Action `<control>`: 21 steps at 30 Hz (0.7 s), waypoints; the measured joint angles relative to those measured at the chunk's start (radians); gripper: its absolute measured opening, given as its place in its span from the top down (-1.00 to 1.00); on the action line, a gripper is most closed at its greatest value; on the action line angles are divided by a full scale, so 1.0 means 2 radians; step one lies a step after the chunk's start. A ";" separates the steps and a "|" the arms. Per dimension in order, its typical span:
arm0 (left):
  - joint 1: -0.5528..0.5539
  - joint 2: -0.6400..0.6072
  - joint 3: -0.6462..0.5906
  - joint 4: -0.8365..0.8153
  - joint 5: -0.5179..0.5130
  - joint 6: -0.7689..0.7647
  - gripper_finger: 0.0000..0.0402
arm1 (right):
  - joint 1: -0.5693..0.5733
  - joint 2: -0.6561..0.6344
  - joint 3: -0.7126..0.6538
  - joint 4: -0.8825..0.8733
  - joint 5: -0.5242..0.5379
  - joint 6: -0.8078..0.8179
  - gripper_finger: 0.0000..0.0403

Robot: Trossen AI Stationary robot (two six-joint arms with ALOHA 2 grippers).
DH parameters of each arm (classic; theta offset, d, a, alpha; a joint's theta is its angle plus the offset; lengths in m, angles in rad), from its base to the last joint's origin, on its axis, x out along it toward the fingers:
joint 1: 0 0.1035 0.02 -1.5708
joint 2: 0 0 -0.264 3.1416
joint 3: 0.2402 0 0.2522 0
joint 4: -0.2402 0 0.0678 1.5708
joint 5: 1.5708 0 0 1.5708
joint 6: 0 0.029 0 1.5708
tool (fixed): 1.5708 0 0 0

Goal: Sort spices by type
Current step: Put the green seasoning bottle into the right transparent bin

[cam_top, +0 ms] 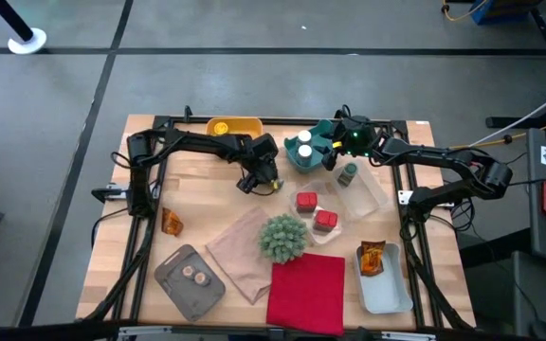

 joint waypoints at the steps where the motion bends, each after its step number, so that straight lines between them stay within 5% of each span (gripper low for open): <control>1: 0.000 0.006 -0.001 -0.010 0.000 -0.006 -0.16 | 0.000 0.000 0.000 0.000 0.000 0.000 -0.22; 14: -0.008 0.023 -0.001 -0.014 -0.004 -0.057 -0.15 | 0.000 0.000 0.000 0.000 0.000 0.000 -0.22; 21: -0.009 0.022 0.000 -0.004 -0.005 -0.086 0.08 | 0.000 0.000 0.000 0.000 0.000 0.000 -0.22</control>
